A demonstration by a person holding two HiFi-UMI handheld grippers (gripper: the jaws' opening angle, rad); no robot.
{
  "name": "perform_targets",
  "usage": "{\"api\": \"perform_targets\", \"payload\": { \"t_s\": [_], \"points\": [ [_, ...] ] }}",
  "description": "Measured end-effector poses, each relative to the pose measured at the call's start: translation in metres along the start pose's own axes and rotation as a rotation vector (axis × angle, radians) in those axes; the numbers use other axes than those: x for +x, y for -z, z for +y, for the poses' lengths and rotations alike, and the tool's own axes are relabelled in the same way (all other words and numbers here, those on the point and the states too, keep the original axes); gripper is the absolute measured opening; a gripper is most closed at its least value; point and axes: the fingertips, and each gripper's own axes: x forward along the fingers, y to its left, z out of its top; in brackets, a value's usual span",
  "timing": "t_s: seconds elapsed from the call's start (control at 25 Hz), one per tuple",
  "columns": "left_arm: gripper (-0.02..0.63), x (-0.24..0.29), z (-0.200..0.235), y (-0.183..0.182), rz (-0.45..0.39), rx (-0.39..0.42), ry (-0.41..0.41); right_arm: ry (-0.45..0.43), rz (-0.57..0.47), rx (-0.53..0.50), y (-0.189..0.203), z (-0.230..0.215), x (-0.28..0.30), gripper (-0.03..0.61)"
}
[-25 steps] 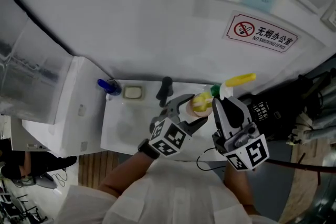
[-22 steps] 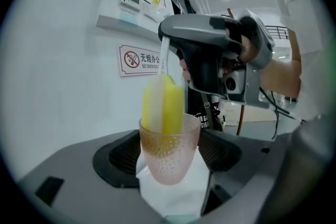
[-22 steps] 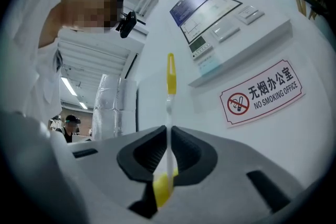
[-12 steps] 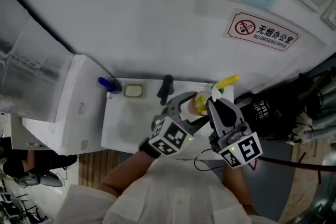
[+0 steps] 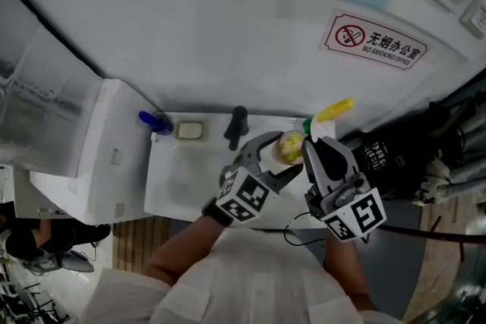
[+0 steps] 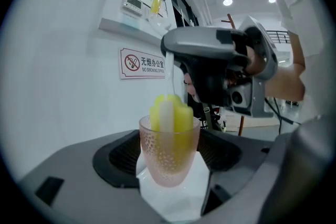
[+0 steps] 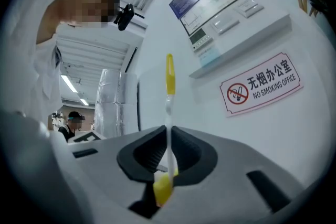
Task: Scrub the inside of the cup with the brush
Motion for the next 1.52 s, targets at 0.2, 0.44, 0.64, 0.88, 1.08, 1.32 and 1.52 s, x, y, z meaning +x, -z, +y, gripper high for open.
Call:
{"api": "perform_targets", "payload": {
  "t_s": [0.2,0.44,0.64,0.88,1.08,1.32,1.52],
  "points": [
    [0.339,0.005,0.0,0.002,-0.004,0.0,-0.005,-0.005,0.07,0.008,0.038,-0.004,-0.001,0.031],
    [0.339,0.023,-0.002,0.027,0.003,-0.026,-0.007,0.011,0.066,0.023,0.037,-0.023,-0.007,0.029],
    [0.339,0.044,0.013,0.062,0.019,-0.075,-0.067,0.049,-0.031,0.014,-0.01,-0.058,-0.029,0.029],
    [0.339,0.073,0.04,0.101,-0.022,-0.148,-0.16,0.142,-0.009,-0.026,-0.012,-0.103,-0.071,0.029],
    [0.339,0.108,0.049,0.126,-0.045,-0.173,-0.17,0.209,0.062,0.007,0.022,-0.121,-0.101,0.029],
    [0.339,0.141,0.066,0.159,-0.05,-0.211,-0.204,0.275,0.104,0.066,0.056,-0.132,-0.123,0.029],
    [0.339,0.147,0.071,0.164,-0.09,-0.174,-0.196,0.293,0.112,0.08,0.067,-0.138,-0.127,0.029]
  ]
}}
